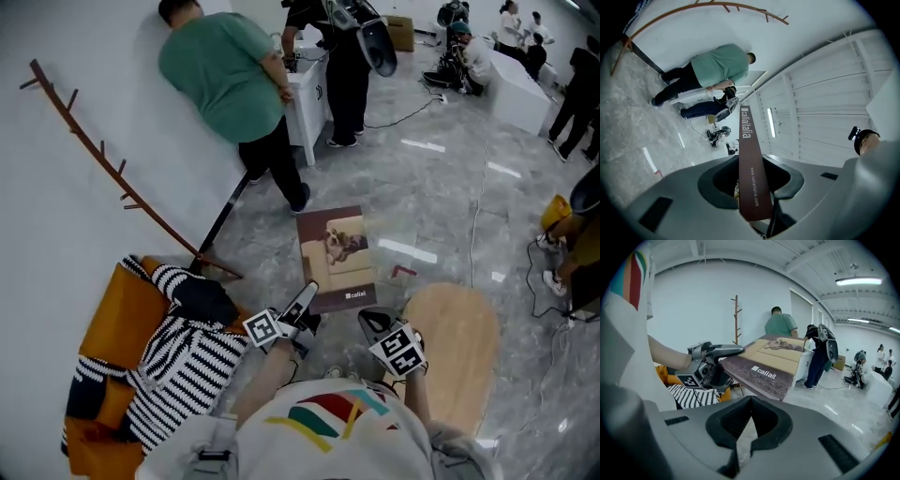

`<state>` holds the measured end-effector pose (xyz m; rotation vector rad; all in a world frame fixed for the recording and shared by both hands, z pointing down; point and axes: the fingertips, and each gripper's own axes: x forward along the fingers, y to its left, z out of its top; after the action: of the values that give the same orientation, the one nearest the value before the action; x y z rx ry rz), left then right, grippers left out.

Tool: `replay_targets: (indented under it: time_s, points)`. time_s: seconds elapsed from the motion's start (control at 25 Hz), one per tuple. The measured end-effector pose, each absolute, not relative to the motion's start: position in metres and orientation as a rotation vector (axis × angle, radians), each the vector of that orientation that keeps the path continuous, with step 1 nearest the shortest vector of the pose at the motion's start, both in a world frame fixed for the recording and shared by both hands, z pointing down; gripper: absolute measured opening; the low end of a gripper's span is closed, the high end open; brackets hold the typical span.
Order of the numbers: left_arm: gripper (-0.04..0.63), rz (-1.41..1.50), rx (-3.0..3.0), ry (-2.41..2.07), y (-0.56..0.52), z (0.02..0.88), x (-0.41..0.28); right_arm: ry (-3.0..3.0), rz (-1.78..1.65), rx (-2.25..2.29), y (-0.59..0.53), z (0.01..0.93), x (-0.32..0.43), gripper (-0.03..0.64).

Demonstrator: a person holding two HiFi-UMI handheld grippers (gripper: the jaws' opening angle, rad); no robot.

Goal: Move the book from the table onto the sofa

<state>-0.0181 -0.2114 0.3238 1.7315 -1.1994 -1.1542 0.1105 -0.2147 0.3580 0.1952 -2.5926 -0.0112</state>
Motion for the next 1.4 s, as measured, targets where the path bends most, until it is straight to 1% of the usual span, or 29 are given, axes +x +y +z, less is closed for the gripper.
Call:
replay_targets:
  time_s: [0.12,0.36,0.52,0.72,0.88,1.0,1.16,1.32,1.4]
  points:
    - [0.152,-1.206,1.718,-1.26,-0.192,0.314,-0.04,-2.601,-0.016,0.112,-0.199,0.358,0.092,0.011]
    - [0.152,-1.308,1.679,-1.494,-0.157,0.294,-0.033,-2.616,-0.006,-0.067,-0.186,0.375,0.127,0.011]
    - [0.152,-1.397,1.621,-1.612,-0.112,0.281,-0.058,-2.581,0.037,-0.188,-0.164,0.387,0.111,0.011]
    - [0.152,-1.485,1.536,-1.757,-0.056,0.274,-0.085,-2.566,0.02,-0.351,-0.138,0.383,0.072,0.011]
    - [0.152,-1.553,1.49,-1.844,-0.014,0.272,-0.103,-2.547,-0.091,-0.485,-0.11,0.37,0.035,0.011]
    - [0.152,-1.631,1.455,-1.861,0.038,0.274,-0.139,-2.526,-0.169,-0.562,-0.064,0.364,-0.014,0.011]
    - [0.152,-1.677,1.399,-1.931,0.131,0.276,-0.191,-2.479,-0.236,-0.695,0.026,0.356,-0.084,0.011]
    - [0.152,-1.627,1.407,-2.056,0.162,0.273,-0.21,-2.476,-0.283,-0.844,0.064,0.356,-0.117,0.011]
    - [0.152,-1.644,1.364,-2.11,0.201,0.277,-0.219,-2.446,-0.313,-0.929,0.103,0.361,-0.132,0.011]
